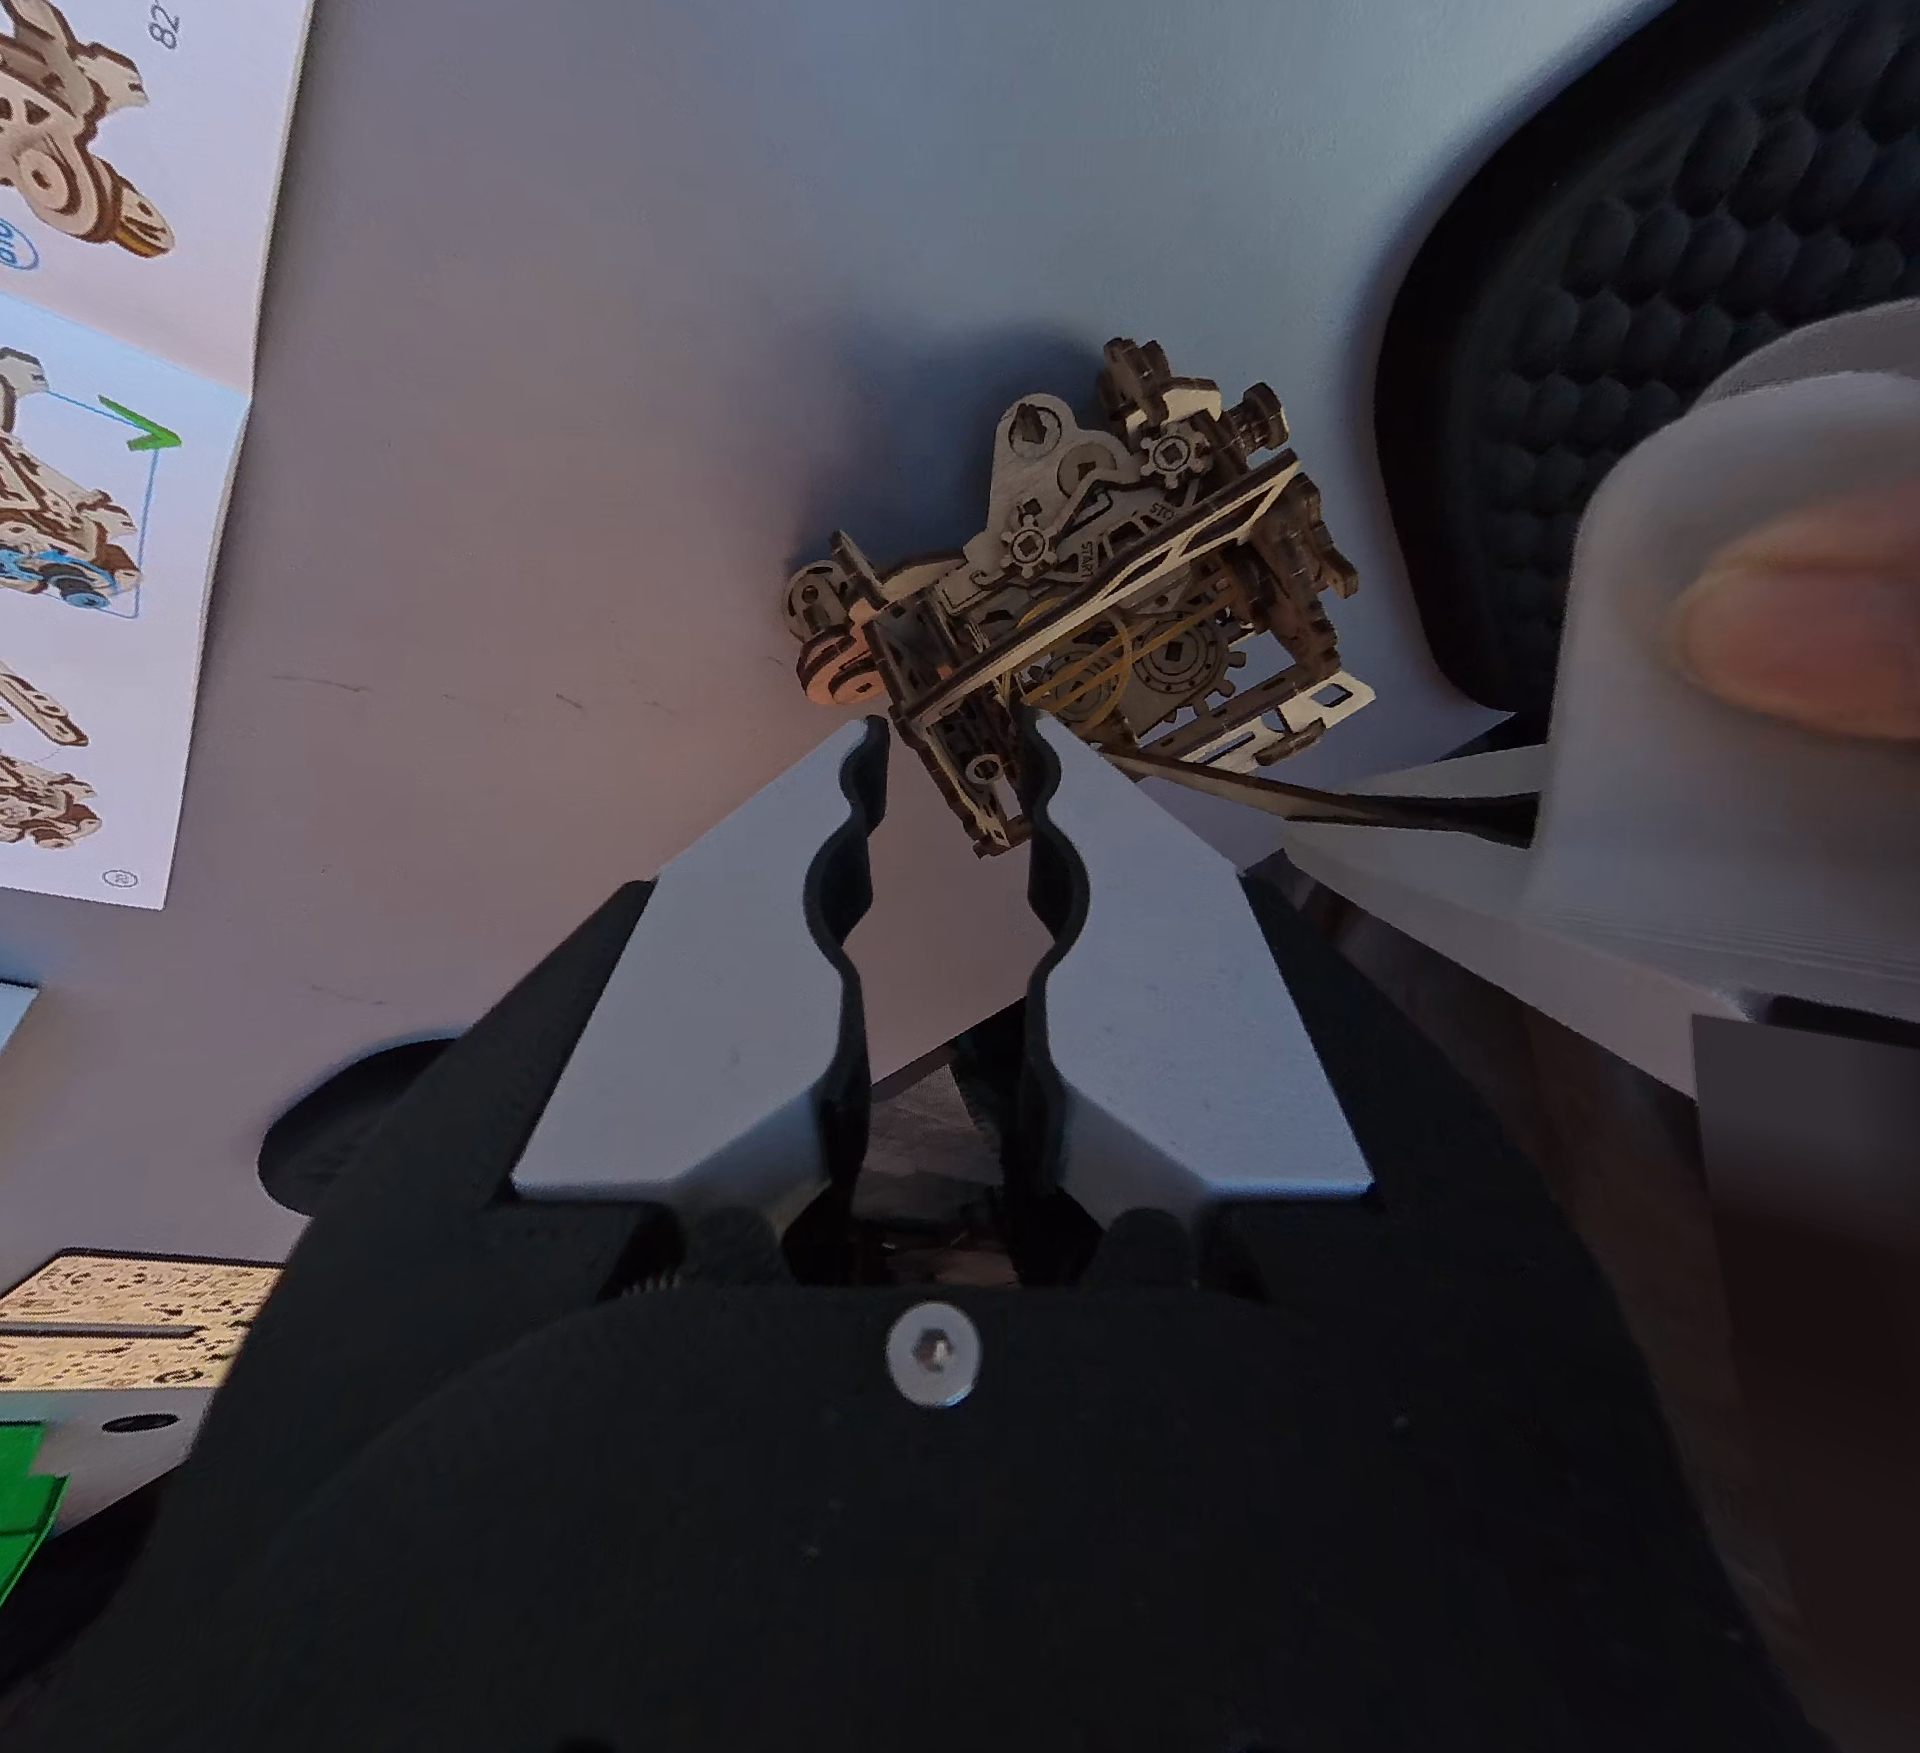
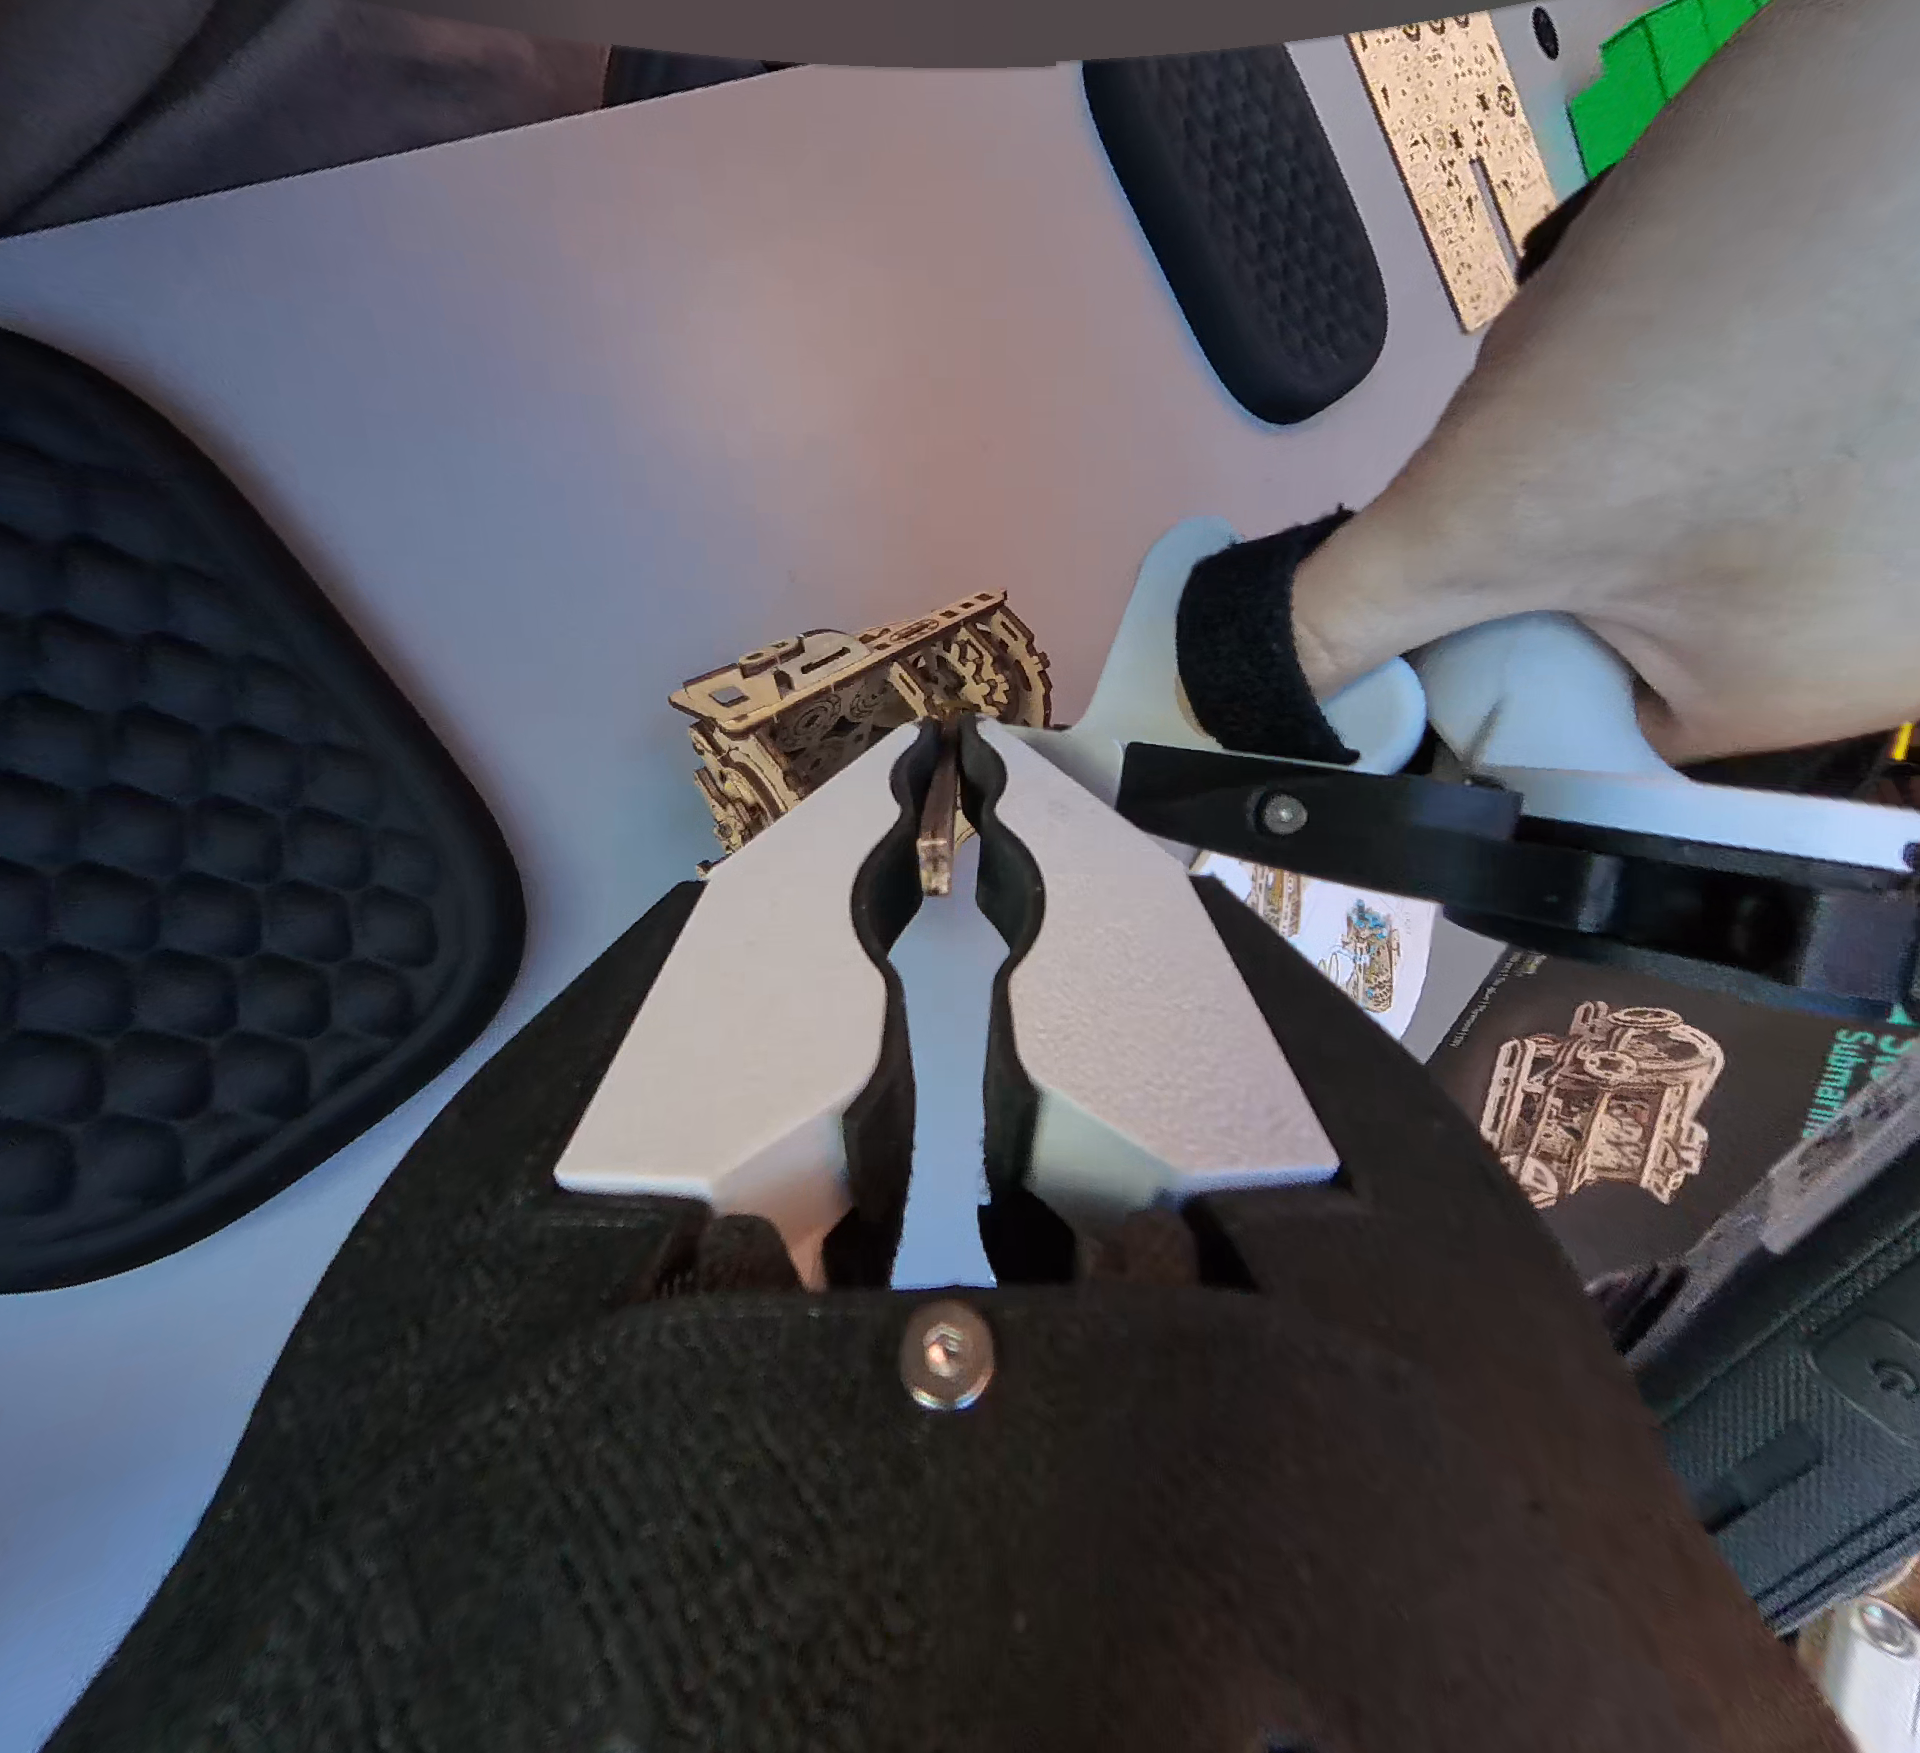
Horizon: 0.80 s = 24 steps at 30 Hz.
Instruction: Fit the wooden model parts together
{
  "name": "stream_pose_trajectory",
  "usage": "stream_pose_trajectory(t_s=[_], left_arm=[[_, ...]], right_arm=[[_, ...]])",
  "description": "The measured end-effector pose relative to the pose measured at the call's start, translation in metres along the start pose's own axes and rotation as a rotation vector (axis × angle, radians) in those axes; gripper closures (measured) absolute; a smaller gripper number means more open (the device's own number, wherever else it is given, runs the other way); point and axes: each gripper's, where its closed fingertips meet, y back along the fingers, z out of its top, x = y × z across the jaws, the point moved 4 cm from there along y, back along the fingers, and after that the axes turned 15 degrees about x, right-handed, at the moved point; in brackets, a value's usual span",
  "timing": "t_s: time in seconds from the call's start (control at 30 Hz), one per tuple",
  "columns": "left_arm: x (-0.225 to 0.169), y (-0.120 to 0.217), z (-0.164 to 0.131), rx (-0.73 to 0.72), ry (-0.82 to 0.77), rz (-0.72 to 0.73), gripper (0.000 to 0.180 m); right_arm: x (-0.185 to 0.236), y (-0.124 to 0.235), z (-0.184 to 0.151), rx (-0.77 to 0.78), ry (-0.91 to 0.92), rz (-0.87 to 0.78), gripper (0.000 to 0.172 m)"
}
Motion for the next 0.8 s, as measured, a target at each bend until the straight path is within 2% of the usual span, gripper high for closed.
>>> stream_pose_trajectory(t_s=[0.17, 0.43, 0.8], left_arm=[[-0.001, 0.0, 0.0, 0.008, -0.013, 0.017, 0.158], [-0.002, 0.002, -0.001, 0.014, -0.024, 0.129, 0.154], [-0.001, 0.001, -0.003, 0.032, 0.015, 0.152, 0.151]], right_arm=[[0.002, -0.005, -0.002, 0.043, 0.003, 0.005, 0.17], [0.002, 0.009, -0.002, -0.004, -0.006, 0.016, 0.17], [0.003, 0.008, -0.004, 0.011, -0.01, 0.021, 0.17]])
